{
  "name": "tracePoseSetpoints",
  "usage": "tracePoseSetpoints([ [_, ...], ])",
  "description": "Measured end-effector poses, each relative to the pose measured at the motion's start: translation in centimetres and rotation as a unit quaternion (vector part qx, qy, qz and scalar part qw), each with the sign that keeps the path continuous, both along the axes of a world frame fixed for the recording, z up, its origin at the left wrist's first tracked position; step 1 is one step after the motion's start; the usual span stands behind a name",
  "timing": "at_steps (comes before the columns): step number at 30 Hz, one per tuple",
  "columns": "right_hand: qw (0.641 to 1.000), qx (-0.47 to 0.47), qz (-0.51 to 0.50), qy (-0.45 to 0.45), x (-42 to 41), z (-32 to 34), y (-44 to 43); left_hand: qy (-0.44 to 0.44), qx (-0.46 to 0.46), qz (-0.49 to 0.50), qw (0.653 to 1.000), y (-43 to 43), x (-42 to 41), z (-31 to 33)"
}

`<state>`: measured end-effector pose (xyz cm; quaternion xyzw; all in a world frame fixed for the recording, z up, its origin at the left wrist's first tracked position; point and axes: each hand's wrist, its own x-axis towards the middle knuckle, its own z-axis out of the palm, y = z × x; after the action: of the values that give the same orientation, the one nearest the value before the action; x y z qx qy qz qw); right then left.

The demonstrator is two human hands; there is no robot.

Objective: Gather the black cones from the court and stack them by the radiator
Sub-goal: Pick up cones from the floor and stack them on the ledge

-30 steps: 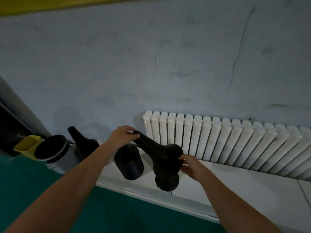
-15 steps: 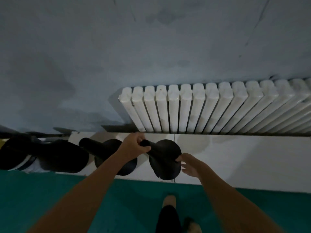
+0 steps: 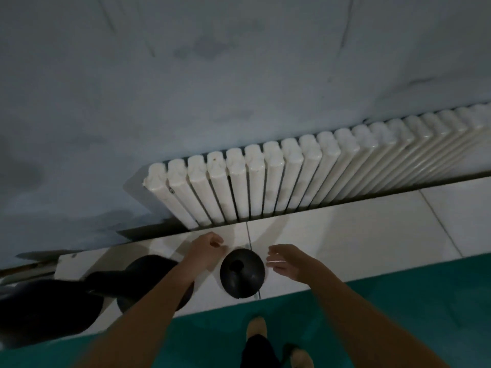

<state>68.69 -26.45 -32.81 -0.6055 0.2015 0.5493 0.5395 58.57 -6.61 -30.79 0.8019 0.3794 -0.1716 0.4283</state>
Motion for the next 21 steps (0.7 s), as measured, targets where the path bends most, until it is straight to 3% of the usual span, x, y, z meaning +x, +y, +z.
tracePoseSetpoints([
  [10,0.977,0.078,-0.157,-0.124,2.7,11.8,-9.2,-0.078,-0.015,-0.141,0.987,-6.3,8.6,9.1],
  [16,0.944,0.049,-0.277,-0.175,-1.2,17.0,-22.8,-0.101,-0.022,-0.279,0.955,-19.0,11.3,13.5],
  [21,0.898,0.013,-0.384,-0.214,-9.0,19.9,-37.2,-0.122,-0.054,-0.387,0.912,-34.2,8.9,16.6],
])
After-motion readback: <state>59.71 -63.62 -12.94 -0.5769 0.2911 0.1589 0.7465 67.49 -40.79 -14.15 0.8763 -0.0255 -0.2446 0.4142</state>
